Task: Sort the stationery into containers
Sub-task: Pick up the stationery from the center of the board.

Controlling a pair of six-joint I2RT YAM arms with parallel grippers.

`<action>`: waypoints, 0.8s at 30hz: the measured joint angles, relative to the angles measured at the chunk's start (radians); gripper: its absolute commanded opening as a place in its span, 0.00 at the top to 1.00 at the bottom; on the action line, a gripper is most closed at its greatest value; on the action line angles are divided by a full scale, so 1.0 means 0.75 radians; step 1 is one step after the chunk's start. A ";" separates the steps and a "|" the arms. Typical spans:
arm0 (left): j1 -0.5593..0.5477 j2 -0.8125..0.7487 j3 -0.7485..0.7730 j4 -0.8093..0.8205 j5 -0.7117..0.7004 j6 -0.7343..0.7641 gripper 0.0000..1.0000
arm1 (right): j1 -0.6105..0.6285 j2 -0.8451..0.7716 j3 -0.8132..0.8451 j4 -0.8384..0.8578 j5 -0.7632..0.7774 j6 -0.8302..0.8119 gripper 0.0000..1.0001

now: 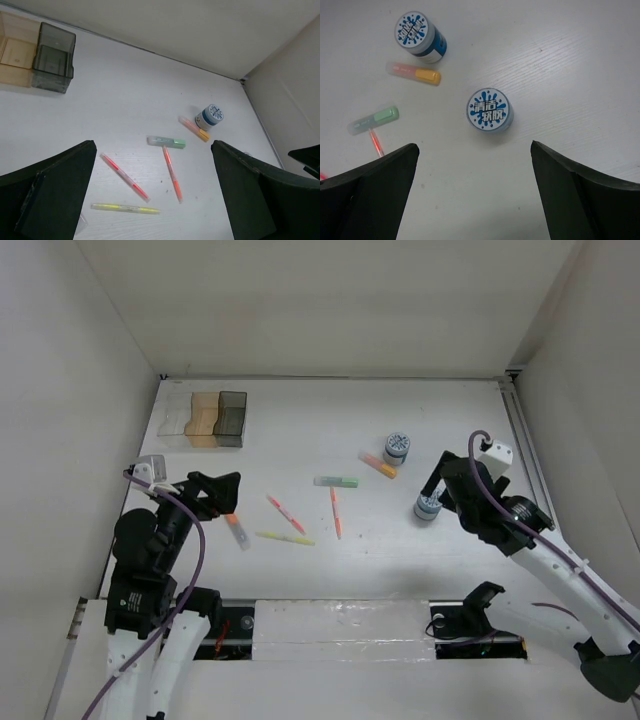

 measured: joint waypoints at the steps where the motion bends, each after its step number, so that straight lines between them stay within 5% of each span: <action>1: 0.000 0.002 0.000 -0.001 -0.009 -0.001 0.00 | 0.000 -0.012 0.000 0.000 0.000 -0.002 0.00; 17: 0.000 -0.026 0.000 -0.040 -0.170 -0.061 0.00 | -0.110 0.155 -0.027 0.089 -0.118 0.001 0.00; 24: 0.000 -0.030 0.001 -0.045 -0.182 -0.066 0.00 | -0.146 0.384 -0.014 0.231 -0.197 -0.210 0.00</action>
